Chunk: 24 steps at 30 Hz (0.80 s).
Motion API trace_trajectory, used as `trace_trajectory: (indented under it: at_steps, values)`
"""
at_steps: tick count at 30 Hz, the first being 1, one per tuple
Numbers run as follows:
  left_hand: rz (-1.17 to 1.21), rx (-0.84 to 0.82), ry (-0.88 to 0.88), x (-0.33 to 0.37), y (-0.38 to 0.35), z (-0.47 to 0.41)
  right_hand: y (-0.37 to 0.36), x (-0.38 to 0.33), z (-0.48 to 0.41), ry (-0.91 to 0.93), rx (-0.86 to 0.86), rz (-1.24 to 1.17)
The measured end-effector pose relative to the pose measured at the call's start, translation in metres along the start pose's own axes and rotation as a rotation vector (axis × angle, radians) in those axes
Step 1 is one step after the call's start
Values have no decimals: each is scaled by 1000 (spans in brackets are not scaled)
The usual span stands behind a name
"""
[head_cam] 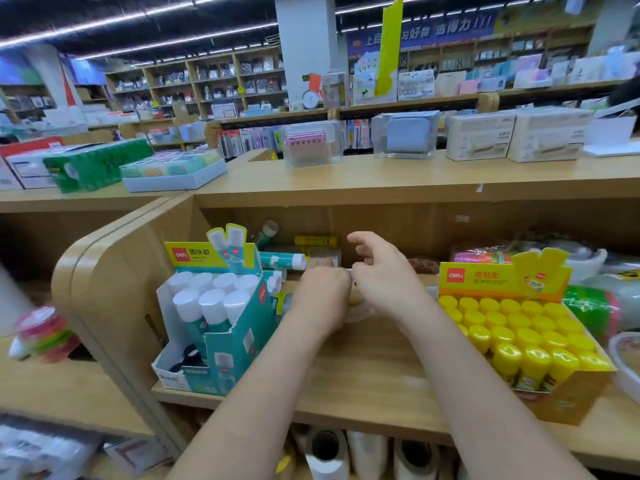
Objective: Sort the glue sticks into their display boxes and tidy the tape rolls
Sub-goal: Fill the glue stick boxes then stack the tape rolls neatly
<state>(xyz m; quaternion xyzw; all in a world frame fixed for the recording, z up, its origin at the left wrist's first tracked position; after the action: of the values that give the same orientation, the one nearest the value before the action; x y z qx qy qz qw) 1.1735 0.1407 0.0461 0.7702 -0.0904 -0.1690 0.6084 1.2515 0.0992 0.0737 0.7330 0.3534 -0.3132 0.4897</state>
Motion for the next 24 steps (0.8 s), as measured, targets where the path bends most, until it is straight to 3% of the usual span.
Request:
trace_trajectory:
  at_steps: [7,10,14,17,20,24]
  values:
    - [23,208,194,-12,37,52,-6,15,-21,-104,88,-207]
    - [168,240,248,-16,36,80,-11,7,-38,-88,18,-263]
    - [463,197,307,-19,-4,112,-51,-4,-61,-24,-305,-72]
    - [524,201,268,-21,-13,122,-87,-2,-77,64,-427,241]
    - [637,203,275,-25,-9,127,-106,0,-88,172,-365,519]
    - [734,270,298,-31,-4,131,-99,-9,-85,205,-202,524]
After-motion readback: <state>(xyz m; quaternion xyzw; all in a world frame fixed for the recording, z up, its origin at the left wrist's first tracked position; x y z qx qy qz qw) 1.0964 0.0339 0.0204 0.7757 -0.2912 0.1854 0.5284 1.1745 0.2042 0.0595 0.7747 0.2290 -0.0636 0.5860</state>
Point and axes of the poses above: each hand's wrist, its own z-axis away from the middle knuckle, its own y-axis out of the back of the hand, x = y × z, the point moved 7 cm from there along -z, towards the middle knuckle, and after that the axes turned 8 degrees about y, right-handed, at the moved point
